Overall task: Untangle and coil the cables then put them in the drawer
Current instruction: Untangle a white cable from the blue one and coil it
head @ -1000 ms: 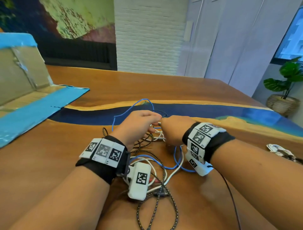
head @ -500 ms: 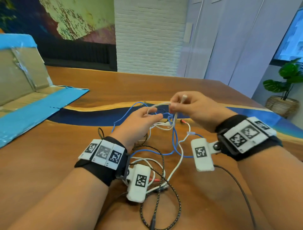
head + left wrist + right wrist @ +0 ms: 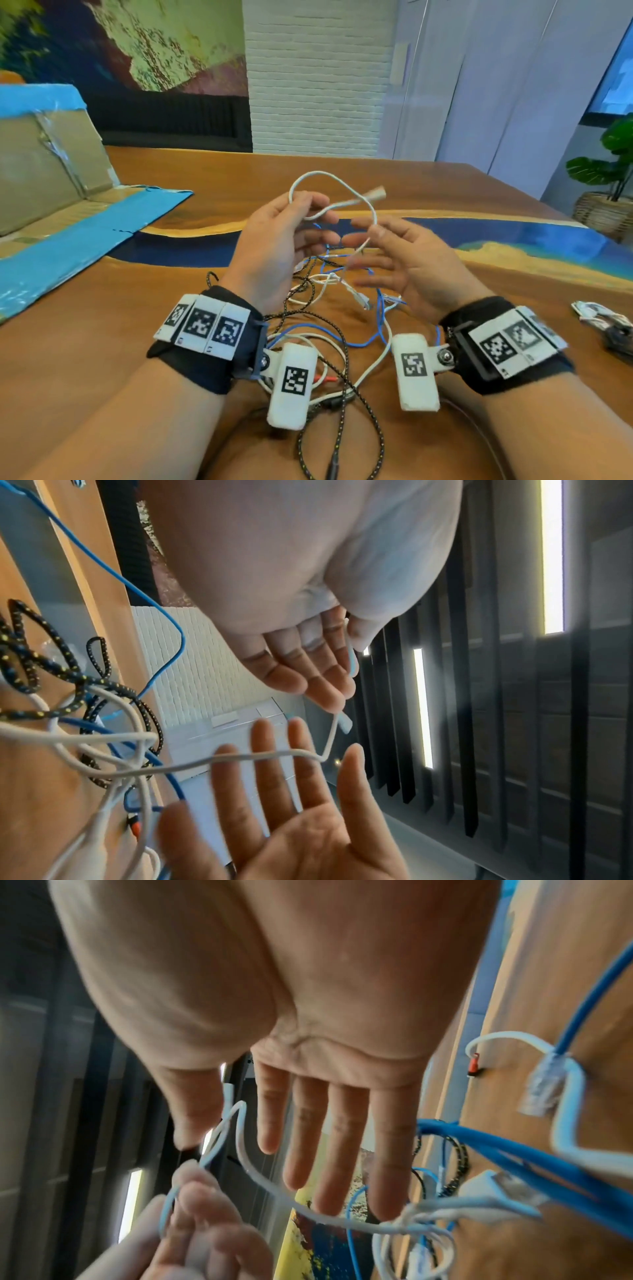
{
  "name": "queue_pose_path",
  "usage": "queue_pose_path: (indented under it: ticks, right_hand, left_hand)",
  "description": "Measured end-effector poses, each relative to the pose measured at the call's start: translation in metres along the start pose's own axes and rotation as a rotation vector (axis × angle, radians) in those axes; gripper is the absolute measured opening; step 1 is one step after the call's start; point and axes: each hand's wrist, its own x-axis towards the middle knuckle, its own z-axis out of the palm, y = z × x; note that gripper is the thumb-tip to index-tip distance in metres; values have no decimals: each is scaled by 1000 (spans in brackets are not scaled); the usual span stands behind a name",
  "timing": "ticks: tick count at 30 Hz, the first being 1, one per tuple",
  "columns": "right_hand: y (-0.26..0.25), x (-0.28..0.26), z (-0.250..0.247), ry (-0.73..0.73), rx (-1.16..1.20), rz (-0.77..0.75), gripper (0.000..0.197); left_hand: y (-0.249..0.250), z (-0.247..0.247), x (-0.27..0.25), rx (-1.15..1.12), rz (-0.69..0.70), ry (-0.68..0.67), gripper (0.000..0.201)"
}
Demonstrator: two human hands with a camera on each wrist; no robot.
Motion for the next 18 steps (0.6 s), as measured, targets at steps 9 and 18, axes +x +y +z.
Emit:
queue_pose_path:
  ticks: [9,18]
  right_hand:
    - [12,-8,8,-57,-339,65,38]
    - [-18,-13,-8,248,611,-65,46]
  left_hand:
    - [0,2,0,74,77,47,25]
    - [-20,0,1,331,-226,-103,33]
